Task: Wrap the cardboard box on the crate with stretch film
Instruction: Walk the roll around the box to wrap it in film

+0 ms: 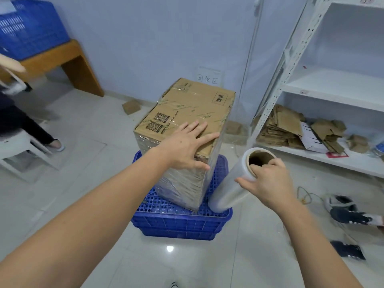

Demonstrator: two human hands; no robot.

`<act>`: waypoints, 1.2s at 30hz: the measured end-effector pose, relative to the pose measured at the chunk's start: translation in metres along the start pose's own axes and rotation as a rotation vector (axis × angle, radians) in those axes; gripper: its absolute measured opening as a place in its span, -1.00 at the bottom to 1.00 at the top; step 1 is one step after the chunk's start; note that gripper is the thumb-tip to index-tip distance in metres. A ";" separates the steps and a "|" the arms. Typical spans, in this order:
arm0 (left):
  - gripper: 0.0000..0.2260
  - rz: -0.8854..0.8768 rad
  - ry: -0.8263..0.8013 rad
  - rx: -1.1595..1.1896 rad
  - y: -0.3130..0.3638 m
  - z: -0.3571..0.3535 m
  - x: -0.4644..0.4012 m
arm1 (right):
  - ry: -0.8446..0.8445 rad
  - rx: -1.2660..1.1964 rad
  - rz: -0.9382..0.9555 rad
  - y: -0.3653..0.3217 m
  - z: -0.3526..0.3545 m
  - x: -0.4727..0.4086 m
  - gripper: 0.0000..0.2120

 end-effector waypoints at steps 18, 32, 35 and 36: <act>-0.06 0.036 0.015 -0.083 0.006 0.000 0.002 | -0.223 -0.011 0.184 -0.072 0.031 0.008 -0.69; -0.02 0.009 0.049 -0.013 0.001 -0.006 0.004 | -0.176 -0.005 -0.230 -0.105 0.024 0.017 -0.72; 0.05 -0.016 0.052 0.054 -0.007 -0.004 0.007 | -0.047 0.120 -0.372 -0.105 0.017 0.014 -0.45; 0.05 -0.037 0.040 0.085 -0.009 -0.002 0.007 | -0.020 0.138 -0.396 -0.104 0.016 0.015 -0.43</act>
Point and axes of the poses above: each hand's wrist, its own x-axis away from the middle knuckle, its own z-axis out of the back of the hand, y = z × x, the point moved 4 cm from there along -x, towards the middle knuckle, and after that the axes turned 8 degrees about z, right-handed, at the moved point
